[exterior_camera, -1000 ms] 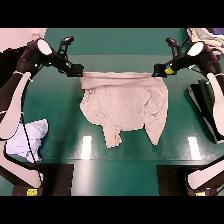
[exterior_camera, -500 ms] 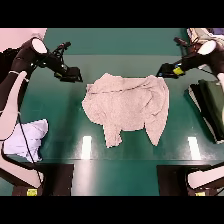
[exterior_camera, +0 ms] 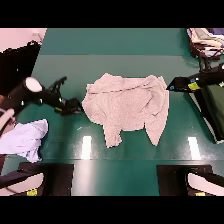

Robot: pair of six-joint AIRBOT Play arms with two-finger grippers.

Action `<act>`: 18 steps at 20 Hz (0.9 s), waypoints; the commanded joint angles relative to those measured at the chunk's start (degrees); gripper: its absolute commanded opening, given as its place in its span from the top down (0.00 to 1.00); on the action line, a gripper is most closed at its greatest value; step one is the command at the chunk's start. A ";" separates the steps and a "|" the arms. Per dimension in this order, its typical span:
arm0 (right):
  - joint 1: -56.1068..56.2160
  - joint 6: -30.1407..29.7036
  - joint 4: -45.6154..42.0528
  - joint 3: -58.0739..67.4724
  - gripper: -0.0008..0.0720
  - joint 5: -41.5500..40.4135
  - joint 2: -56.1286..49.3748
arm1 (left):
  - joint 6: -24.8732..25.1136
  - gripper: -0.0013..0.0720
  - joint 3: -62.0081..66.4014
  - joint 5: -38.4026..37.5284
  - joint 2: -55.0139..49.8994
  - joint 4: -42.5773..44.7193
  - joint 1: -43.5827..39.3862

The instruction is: Fold the shirts.

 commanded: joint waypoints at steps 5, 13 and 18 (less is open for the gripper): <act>0.07 0.02 0.00 -6.36 0.39 -3.58 8.66 | 7.04 0.25 -15.19 17.68 3.74 -16.48 -7.10; -0.87 0.70 -0.20 -6.40 0.39 0.66 12.37 | 3.08 0.95 -14.69 28.94 2.12 -16.26 -13.46; -7.08 2.19 -0.63 -17.20 0.38 8.68 16.41 | 4.98 0.95 -9.33 23.74 2.27 -16.22 -13.46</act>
